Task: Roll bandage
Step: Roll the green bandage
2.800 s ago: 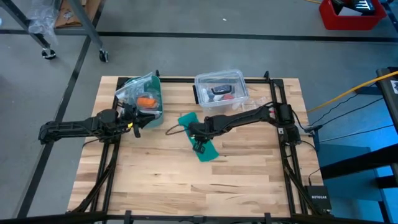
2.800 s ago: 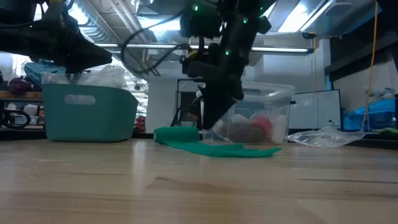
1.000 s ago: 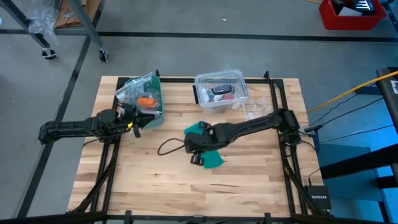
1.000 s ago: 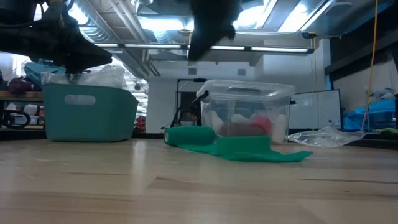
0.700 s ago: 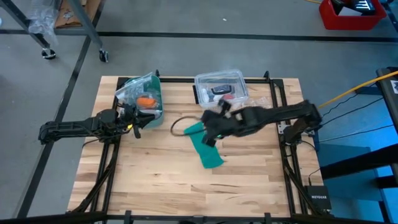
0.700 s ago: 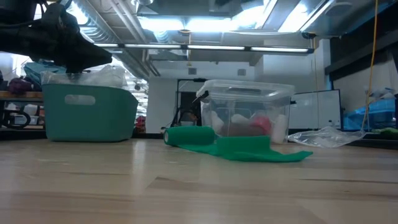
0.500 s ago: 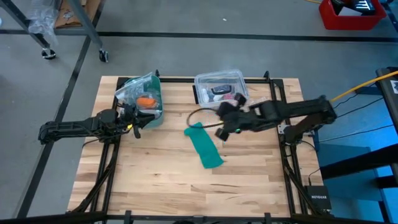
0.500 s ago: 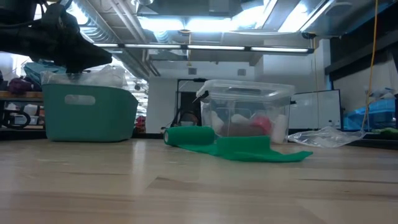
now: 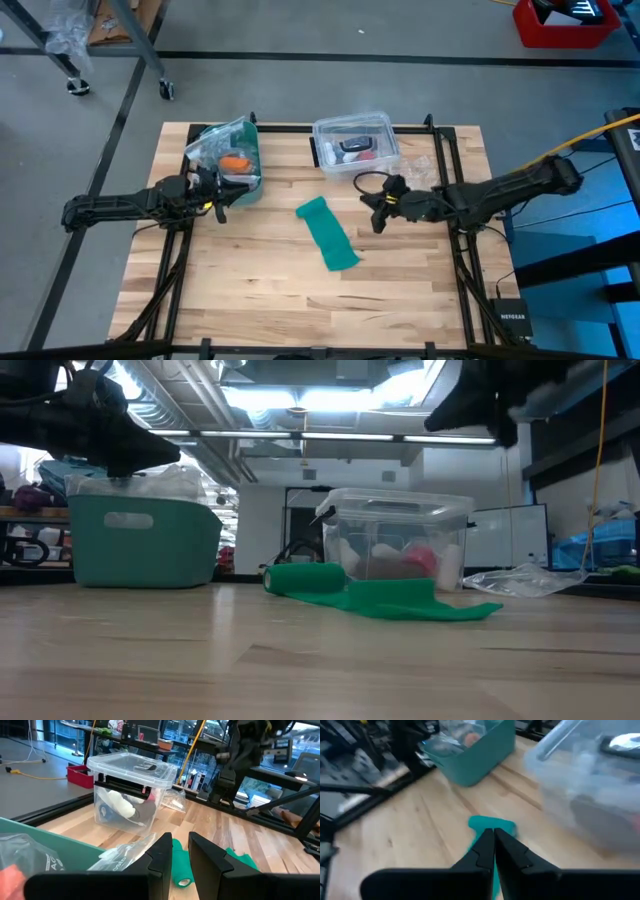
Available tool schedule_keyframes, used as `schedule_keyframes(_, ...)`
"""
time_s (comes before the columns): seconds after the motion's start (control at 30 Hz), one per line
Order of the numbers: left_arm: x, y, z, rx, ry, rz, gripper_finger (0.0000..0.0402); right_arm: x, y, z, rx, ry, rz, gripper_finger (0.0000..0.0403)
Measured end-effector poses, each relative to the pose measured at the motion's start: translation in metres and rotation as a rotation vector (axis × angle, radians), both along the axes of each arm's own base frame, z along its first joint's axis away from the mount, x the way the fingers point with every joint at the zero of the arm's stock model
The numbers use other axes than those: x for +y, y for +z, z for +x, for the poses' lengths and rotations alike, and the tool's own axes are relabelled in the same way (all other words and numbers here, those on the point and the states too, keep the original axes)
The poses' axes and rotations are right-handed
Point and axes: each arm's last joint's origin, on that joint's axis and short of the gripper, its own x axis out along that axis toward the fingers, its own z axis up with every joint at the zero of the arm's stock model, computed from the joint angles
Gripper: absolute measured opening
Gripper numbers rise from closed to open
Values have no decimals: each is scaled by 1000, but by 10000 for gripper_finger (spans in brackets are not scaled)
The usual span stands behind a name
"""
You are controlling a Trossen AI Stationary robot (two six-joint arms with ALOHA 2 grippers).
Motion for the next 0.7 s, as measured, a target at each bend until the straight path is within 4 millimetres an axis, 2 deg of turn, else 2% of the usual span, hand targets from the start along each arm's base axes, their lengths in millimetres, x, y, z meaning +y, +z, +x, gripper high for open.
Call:
schedule_keyframes(0.1, 0, 0, 0, 0, 0, 0, 56, 1, -21, 3, -59, -16, 43, 17)
schedule_keyframes(0.2, 0, 0, 0, 1, 0, 4, 56, -1, -38, 5, -4, -39, 41, 17)
schedule_keyframes(0.43, 0, 0, 0, 9, -2, 28, 56, 3, -54, 23, 2, -1, 65, 26)
schedule_keyframes(0.57, 0, 0, 0, 10, -2, 27, 56, -1, -64, 34, 2, 39, 106, 68)
schedule_keyframes(0.7, 0, 0, 0, 11, -2, 27, 56, -11, -71, 47, -19, -24, 159, 127)
